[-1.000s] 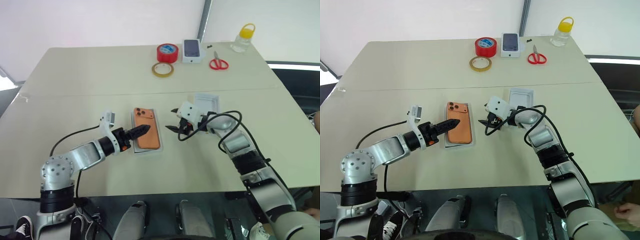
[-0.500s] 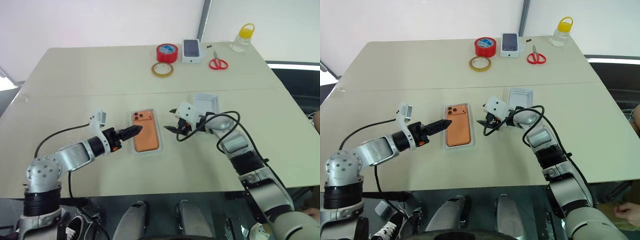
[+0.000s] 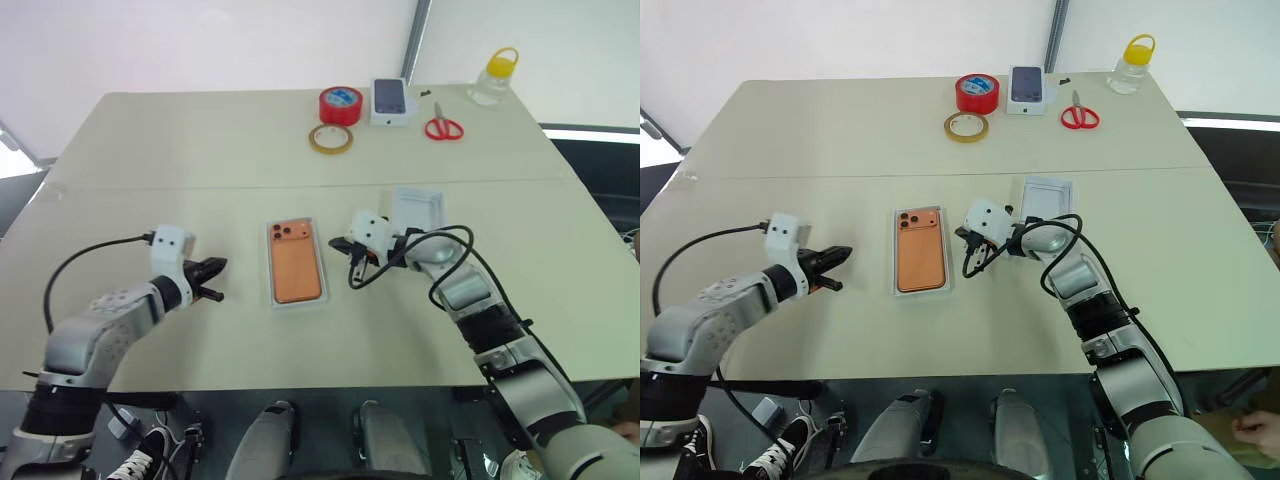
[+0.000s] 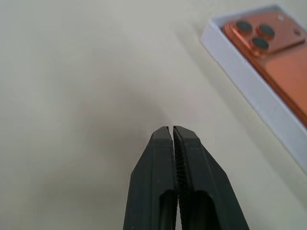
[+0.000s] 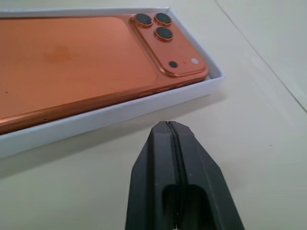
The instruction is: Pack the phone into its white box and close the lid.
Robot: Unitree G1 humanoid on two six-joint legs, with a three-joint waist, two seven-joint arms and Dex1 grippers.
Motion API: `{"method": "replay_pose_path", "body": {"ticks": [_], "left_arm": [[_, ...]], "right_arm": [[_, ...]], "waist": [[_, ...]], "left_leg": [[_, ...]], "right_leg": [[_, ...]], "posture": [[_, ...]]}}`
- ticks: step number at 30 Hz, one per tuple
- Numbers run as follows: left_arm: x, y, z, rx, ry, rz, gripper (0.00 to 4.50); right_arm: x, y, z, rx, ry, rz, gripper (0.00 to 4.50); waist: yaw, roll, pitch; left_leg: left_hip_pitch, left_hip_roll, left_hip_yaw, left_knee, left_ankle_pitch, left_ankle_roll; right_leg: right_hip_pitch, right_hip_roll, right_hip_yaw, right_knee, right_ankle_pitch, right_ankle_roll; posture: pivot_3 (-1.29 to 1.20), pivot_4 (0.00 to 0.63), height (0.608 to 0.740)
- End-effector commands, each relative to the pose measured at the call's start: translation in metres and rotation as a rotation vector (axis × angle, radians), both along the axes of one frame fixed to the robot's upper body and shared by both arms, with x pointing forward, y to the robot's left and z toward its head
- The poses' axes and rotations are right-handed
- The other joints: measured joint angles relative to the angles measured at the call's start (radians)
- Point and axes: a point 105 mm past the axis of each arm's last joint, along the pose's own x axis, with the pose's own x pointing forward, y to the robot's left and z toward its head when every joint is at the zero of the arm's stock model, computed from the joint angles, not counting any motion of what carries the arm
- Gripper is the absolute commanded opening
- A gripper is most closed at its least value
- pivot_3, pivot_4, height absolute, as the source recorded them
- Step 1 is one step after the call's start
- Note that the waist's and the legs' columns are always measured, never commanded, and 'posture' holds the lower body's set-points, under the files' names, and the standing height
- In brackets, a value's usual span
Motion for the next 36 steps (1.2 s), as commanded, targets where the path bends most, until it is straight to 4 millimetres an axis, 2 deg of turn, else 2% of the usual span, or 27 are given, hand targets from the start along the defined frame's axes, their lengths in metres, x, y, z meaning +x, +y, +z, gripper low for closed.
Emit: {"method": "replay_pose_path", "body": {"ticks": [1,7,11,16,22,26,33,36], "left_arm": [[0.006,-0.026,0.004,0.008,-0.038,-0.091,0.02],[0.015,-0.061,-0.012,0.017,0.022,-0.237,0.02],[0.008,-0.088,-0.013,-0.046,0.065,-0.357,0.02],[0.006,-0.128,-0.01,-0.087,0.064,-0.472,0.02],[0.02,-0.187,-0.003,-0.124,0.018,-0.541,0.02],[0.017,-0.215,-0.001,-0.13,0.003,-0.618,0.02],[0.014,-0.234,0.001,-0.162,0.003,-0.666,0.02],[0.005,-0.246,0.005,-0.196,-0.002,-0.717,0.02]], "right_arm": [[-0.005,0.01,0.008,-0.002,-0.044,0.048,0.0],[-0.009,0.01,0.004,-0.021,-0.041,0.063,0.0],[-0.008,0.003,0.005,-0.028,-0.042,0.041,0.0],[-0.01,-0.02,0.004,-0.059,-0.037,-0.01,0.0],[-0.015,-0.047,-0.001,-0.091,-0.007,-0.068,0.0],[-0.018,-0.063,-0.005,-0.116,0.007,-0.101,0.0],[-0.023,-0.085,-0.007,-0.146,0.012,-0.15,0.0],[-0.025,-0.095,-0.007,-0.16,0.011,-0.172,0.0]], "waist": [[0.003,0.0,0.0],[0.002,0.0,0.0],[0.004,0.0,0.0],[0.021,0.0,0.0],[0.041,0.0,0.0],[0.048,0.0,0.0],[0.058,0.0,0.0],[0.059,0.0,0.0]], "left_leg": [[0.0,0.0,0.0,0.0,0.0,0.0],[0.0,0.0,0.0,0.0,0.0,-0.001],[0.0,-0.001,0.0,0.001,0.001,-0.001],[0.0,-0.002,-0.001,0.003,0.001,-0.001],[0.0,-0.004,-0.002,0.007,0.0,0.0],[0.0,-0.004,-0.001,0.011,-0.001,0.002],[0.0,-0.005,-0.001,0.014,-0.003,0.004],[0.0,-0.006,-0.002,0.014,-0.003,0.005]], "right_leg": [[0.0,0.0,0.0,0.0,0.0,0.0],[0.0,0.0,0.0,0.0,0.0,0.0],[0.001,0.0,-0.001,0.0,0.0,0.0],[0.003,-0.001,-0.002,-0.001,0.0,0.001],[0.007,-0.002,-0.004,-0.002,-0.001,0.002],[0.009,-0.002,-0.004,-0.003,-0.002,0.004],[0.012,-0.003,-0.005,-0.003,-0.004,0.006],[0.012,-0.006,-0.006,-0.003,-0.004,0.007]], "posture": [[0.0,0.15,0.74],[0.0,0.15,0.74],[0.0,0.15,0.74],[0.0,0.15,0.74],[0.0,0.15,0.74],[0.0,0.15,0.74],[0.0,0.15,0.74],[0.0,0.15,0.74]]}}
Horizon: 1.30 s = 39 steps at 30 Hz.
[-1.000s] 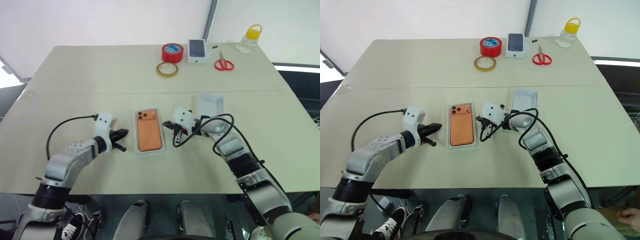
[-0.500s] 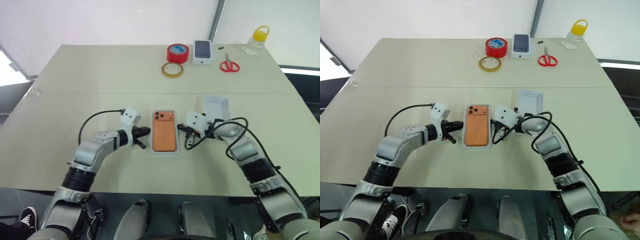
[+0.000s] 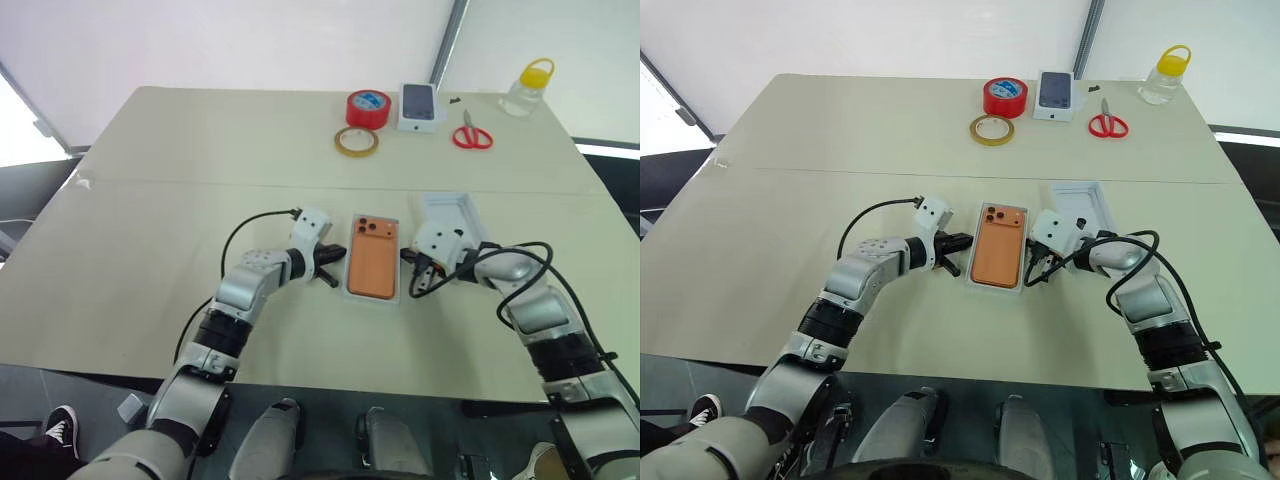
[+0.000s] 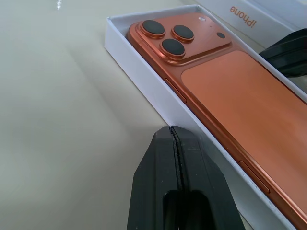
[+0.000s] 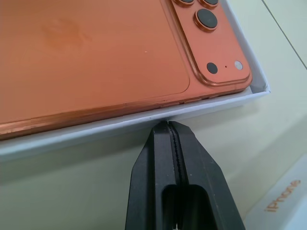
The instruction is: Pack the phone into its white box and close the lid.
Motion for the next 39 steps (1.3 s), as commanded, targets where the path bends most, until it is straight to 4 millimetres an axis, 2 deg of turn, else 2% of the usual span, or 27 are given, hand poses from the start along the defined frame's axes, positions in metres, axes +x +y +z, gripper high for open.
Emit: {"method": "replay_pose_path", "body": {"ticks": [1,5,11,26,31,33,35,36,37,39], "left_arm": [[-0.038,-0.062,0.011,-0.098,0.024,-0.259,0.02],[-0.04,-0.066,0.013,-0.098,0.004,-0.27,0.02],[-0.027,-0.05,0.011,-0.058,-0.038,-0.216,0.02],[-0.013,0.02,0.021,-0.062,-0.1,-0.015,0.02],[0.0,0.042,0.03,-0.05,-0.156,0.064,0.02],[0.004,0.051,0.04,-0.098,-0.151,0.081,0.0],[0.004,0.065,0.053,-0.111,-0.192,0.072,0.54],[0.003,0.074,0.058,-0.105,-0.221,0.067,0.86],[0.001,0.081,0.06,-0.102,-0.235,0.056,1.46],[-0.002,0.093,0.061,-0.087,-0.26,0.044,2.36]], "right_arm": [[-0.007,0.014,0.005,0.008,-0.016,0.078,0.0],[-0.01,0.01,0.006,0.005,-0.006,0.078,0.0],[-0.013,0.008,0.005,0.001,0.009,0.082,0.0],[-0.004,-0.024,0.035,-0.051,-0.066,0.016,0.0],[0.001,-0.018,0.049,0.041,-0.044,0.0,0.0],[0.004,-0.017,0.055,0.098,-0.01,-0.023,0.53],[0.012,-0.018,0.063,0.118,-0.037,-0.066,1.25],[0.016,-0.017,0.068,0.144,-0.054,-0.09,1.76],[0.021,-0.017,0.072,0.168,-0.075,-0.119,2.43],[0.031,-0.014,0.08,0.235,-0.13,-0.175,3.36]], "waist": [[0.0,0.0,0.0],[-0.005,0.0,0.0],[-0.011,0.0,0.0],[-0.042,0.0,0.001],[-0.042,0.0,0.001],[-0.04,0.0,0.001],[-0.043,0.0,0.001],[-0.047,0.0,0.001],[-0.051,0.0,0.001],[-0.055,0.0,0.001]], "left_leg": [[0.0,0.0,0.0,0.0,0.0,0.0],[0.0,-0.002,0.0,0.001,0.0,0.001],[0.0,-0.001,0.0,0.0,0.0,0.001],[0.0,0.001,0.0,0.0,0.0,0.001],[0.0,0.001,0.0,0.0,0.0,0.001],[0.0,0.001,0.0,0.0,0.0,0.001],[0.0,0.001,0.0,0.0,0.0,0.001],[0.0,0.001,0.0,0.0,0.0,0.001],[0.0,0.001,0.0,0.0,0.0,0.001],[0.0,0.001,0.0,0.0,0.0,0.0]], "right_leg": [[0.0,0.0,0.0,0.0,0.0,0.0],[0.0,-0.001,0.0,0.0,0.0,0.001],[-0.001,-0.001,0.0,0.001,0.0,0.001],[-0.002,0.0,0.001,0.003,0.0,0.0],[-0.002,0.0,0.001,0.003,0.0,0.0],[-0.002,0.0,0.001,0.003,0.0,0.0],[-0.002,0.0,0.001,0.003,0.0,0.0],[-0.003,0.0,0.001,0.003,0.0,0.0],[-0.003,0.0,0.001,0.003,0.0,0.0],[-0.003,0.0,0.001,0.003,0.0,0.0]], "posture": [[0.0,0.15,0.74],[0.0,0.15,0.74],[0.0,0.15,0.74],[0.0,0.15,0.74],[0.0,0.15,0.74],[0.0,0.15,0.74],[0.0,0.15,0.74],[0.0,0.15,0.74],[0.0,0.15,0.74],[0.0,0.15,0.74]]}}
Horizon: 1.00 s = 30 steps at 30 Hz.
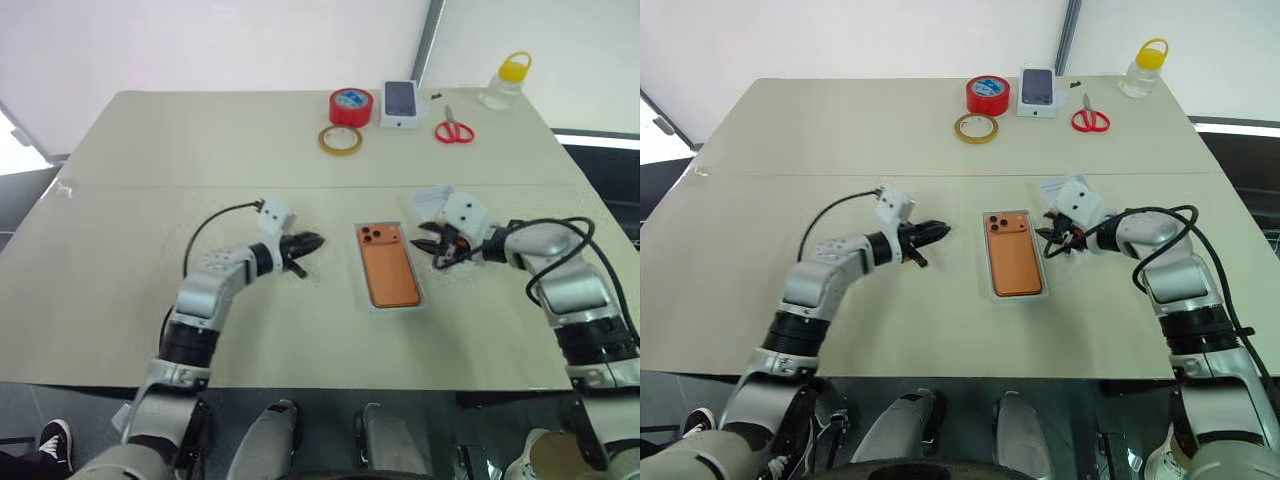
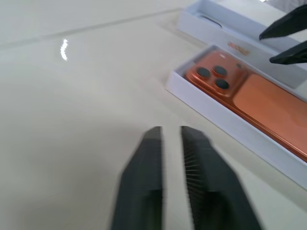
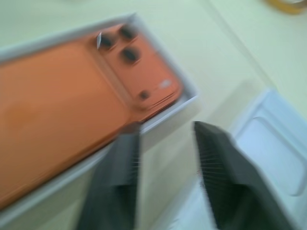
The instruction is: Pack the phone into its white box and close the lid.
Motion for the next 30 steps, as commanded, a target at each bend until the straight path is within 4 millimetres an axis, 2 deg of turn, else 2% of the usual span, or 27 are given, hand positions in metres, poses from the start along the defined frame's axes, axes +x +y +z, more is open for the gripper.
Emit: {"method": "replay_pose_path", "body": {"ticks": [1,2,4,5,9,12,16,20,28,30], "left_arm": [[-0.007,0.014,0.019,-0.02,-0.103,-0.037,2.88],[-0.008,0.023,0.017,0.003,-0.118,-0.022,3.42],[-0.011,0.032,0.014,0.054,-0.171,-0.015,4.38],[-0.014,0.037,0.013,0.058,-0.177,-0.011,4.45],[-0.025,0.053,0.023,0.051,-0.288,0.004,4.45],[-0.041,0.062,0.025,0.046,-0.32,-0.041,4.45],[-0.056,0.061,0.026,0.042,-0.328,-0.113,4.45],[-0.063,0.061,0.035,0.037,-0.365,-0.165,4.45],[-0.07,0.055,0.035,0.041,-0.374,-0.22,4.45],[-0.071,0.05,0.036,0.021,-0.375,-0.216,4.45]], "right_arm": [[0.017,0.0,0.027,0.13,-0.141,-0.113,3.87],[0.02,0.002,0.027,0.194,-0.154,-0.154,4.43],[0.022,-0.002,0.025,0.241,-0.183,-0.207,4.5],[0.023,-0.006,0.021,0.235,-0.182,-0.239,4.5],[0.017,-0.017,0.009,0.142,-0.173,-0.256,4.5],[0.009,-0.035,0.001,0.066,-0.121,-0.29,4.5],[-0.004,-0.045,-0.004,0.055,-0.024,-0.286,4.5],[-0.003,-0.055,-0.015,0.029,0.097,-0.332,4.5],[0.003,-0.043,-0.014,0.009,0.254,-0.365,4.5],[0.003,-0.048,-0.016,-0.026,0.275,-0.388,4.5]], "waist": [[0.0,0.0,0.0],[-0.003,0.0,0.0],[-0.003,0.0,0.0],[-0.002,0.001,0.0],[0.005,0.001,0.0],[0.002,0.001,0.001],[-0.004,0.004,0.001],[-0.005,0.004,0.001],[-0.002,0.005,0.002],[-0.003,0.005,0.002]], "left_leg": [[0.0,0.0,0.0,0.0,0.0,0.0],[0.0,0.0,0.0,0.0,0.0,0.0],[0.0,0.0,0.0,0.0,0.0,0.0],[0.0,0.0,0.0,0.0,0.0,-0.001],[-0.001,-0.001,0.0,0.0,0.0,-0.001],[-0.001,-0.001,0.0,0.0,0.0,0.0],[-0.001,0.0,0.001,-0.001,-0.003,0.005],[0.0,0.001,0.001,-0.001,-0.003,0.005],[-0.001,0.001,0.001,-0.001,-0.003,0.006],[-0.001,0.001,0.001,-0.001,-0.003,0.006]], "right_leg": [[0.0,0.0,0.0,0.0,0.0,0.0],[0.0,0.0,0.0,0.0,0.0,0.0],[0.0,0.0,0.001,0.0,0.0,0.0],[-0.001,0.0,0.001,0.0,0.0,0.0],[-0.001,-0.001,0.001,0.0,0.0,0.0],[-0.001,-0.001,0.001,0.0,0.0,0.0],[-0.002,-0.001,0.001,0.0,0.001,-0.001],[-0.001,0.0,0.001,0.0,0.001,-0.002],[-0.001,0.0,0.001,0.0,0.001,-0.002],[-0.002,0.0,0.001,0.0,0.001,-0.002]], "posture": [[0.0,0.15,0.74],[0.0,0.15,0.74],[0.0,0.15,0.74],[0.0,0.15,0.74],[0.0,0.15,0.74],[0.0,0.15,0.74],[0.0,0.15,0.74],[0.0,0.15,0.74],[0.0,0.15,0.74],[0.0,0.15,0.74]]}}
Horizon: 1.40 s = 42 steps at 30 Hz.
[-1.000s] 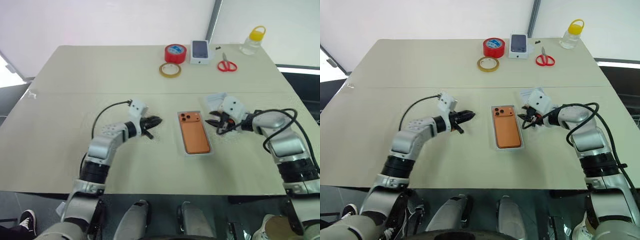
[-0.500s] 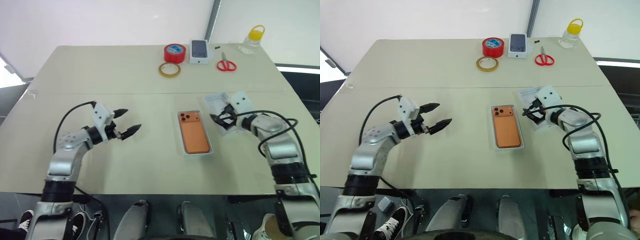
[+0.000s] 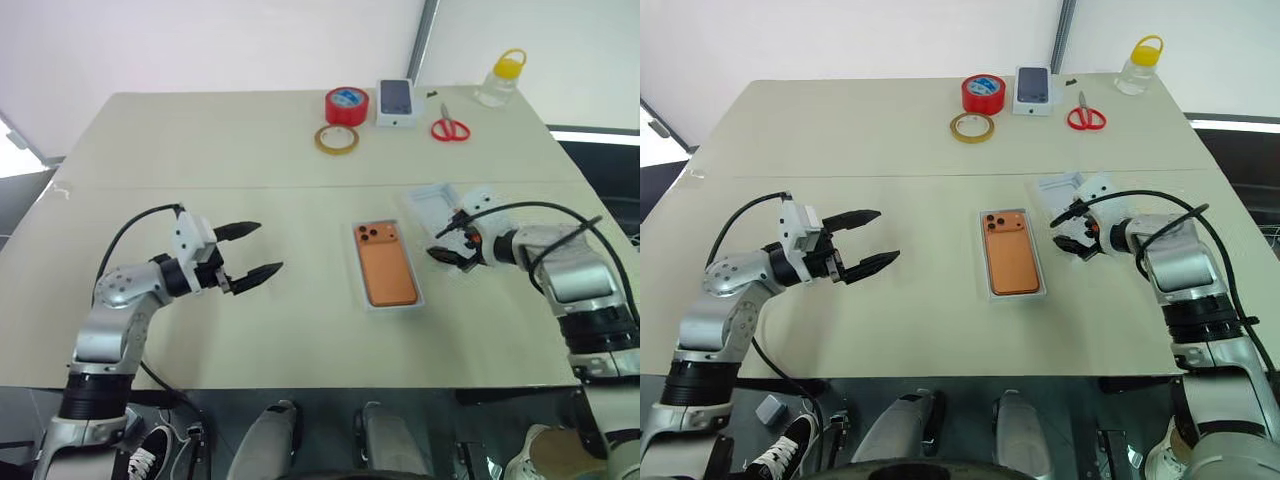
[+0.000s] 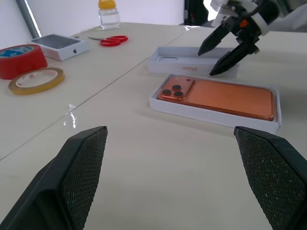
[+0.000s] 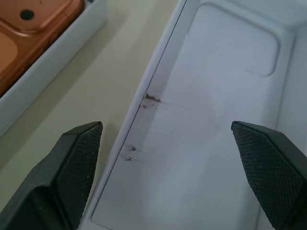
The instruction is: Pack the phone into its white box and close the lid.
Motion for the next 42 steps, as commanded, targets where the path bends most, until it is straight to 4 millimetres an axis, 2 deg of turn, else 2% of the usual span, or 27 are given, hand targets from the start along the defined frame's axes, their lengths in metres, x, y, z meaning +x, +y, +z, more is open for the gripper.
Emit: {"method": "replay_pose_path", "body": {"ticks": [1,5,9,14,22,28,36,42], "left_arm": [[-0.005,-0.009,0.013,-0.039,-0.046,-0.022,4.45],[-0.009,-0.017,0.013,-0.056,-0.052,-0.021,4.45],[-0.012,-0.019,0.01,-0.062,-0.048,-0.016,4.45],[-0.015,-0.022,0.006,-0.083,-0.04,-0.001,4.45],[-0.02,-0.031,0.002,-0.124,-0.032,0.016,4.45],[-0.022,-0.036,0.002,-0.152,-0.03,0.037,4.45],[-0.024,-0.041,-0.001,-0.173,-0.027,0.056,4.45],[-0.023,-0.04,-0.001,-0.178,-0.024,0.071,4.45]], "right_arm": [[0.003,-0.006,0.012,-0.036,0.008,-0.031,4.5],[0.0,-0.004,0.015,-0.04,0.088,-0.05,4.5],[-0.005,0.013,0.027,-0.026,0.153,-0.025,4.5],[-0.009,0.009,0.027,-0.02,0.258,-0.123,4.5],[-0.015,0.026,0.027,-0.057,0.347,-0.108,4.5],[-0.013,0.03,0.026,-0.092,0.368,-0.089,4.5],[0.006,0.035,0.033,-0.122,0.332,-0.106,4.5],[0.005,0.038,0.03,-0.11,0.372,-0.116,4.5]], "waist": [[0.002,0.0,0.0],[0.001,0.0,0.0],[-0.001,0.001,0.001],[0.003,0.001,0.001],[0.002,0.001,0.001],[0.002,0.001,0.001],[0.001,0.001,0.001],[0.003,0.001,0.001]], "left_leg": [[0.0,0.0,0.0,0.0,0.0,0.0],[0.0,0.0,0.0,0.0,0.0,0.0],[0.0,0.0,0.0,0.0,0.0,0.0],[0.0,0.0,0.0,-0.001,0.0,0.0],[-0.001,0.0,0.0,-0.001,-0.001,0.001],[-0.001,0.0,0.0,0.0,-0.001,0.001],[-0.001,0.0,0.0,-0.001,-0.001,0.001],[-0.001,0.0,0.0,-0.001,-0.001,0.001]], "right_leg": [[0.0,0.0,0.0,0.0,0.0,0.0],[0.0,0.0,0.0,0.0,0.0,0.0],[0.0,0.0,0.0,0.0,0.0,0.0],[-0.001,0.0,0.0,0.0,0.0,0.0],[-0.001,-0.001,0.0,-0.001,0.0,0.0],[-0.001,-0.001,0.0,-0.001,0.0,0.0],[-0.001,0.0,0.0,-0.001,0.0,0.0],[-0.001,0.0,0.0,-0.001,0.0,0.0]], "posture": [[0.0,0.15,0.74],[0.0,0.15,0.74],[0.0,0.15,0.74],[0.0,0.15,0.74],[0.0,0.15,0.74],[0.0,0.15,0.74],[0.0,0.15,0.74],[0.0,0.15,0.74]]}}
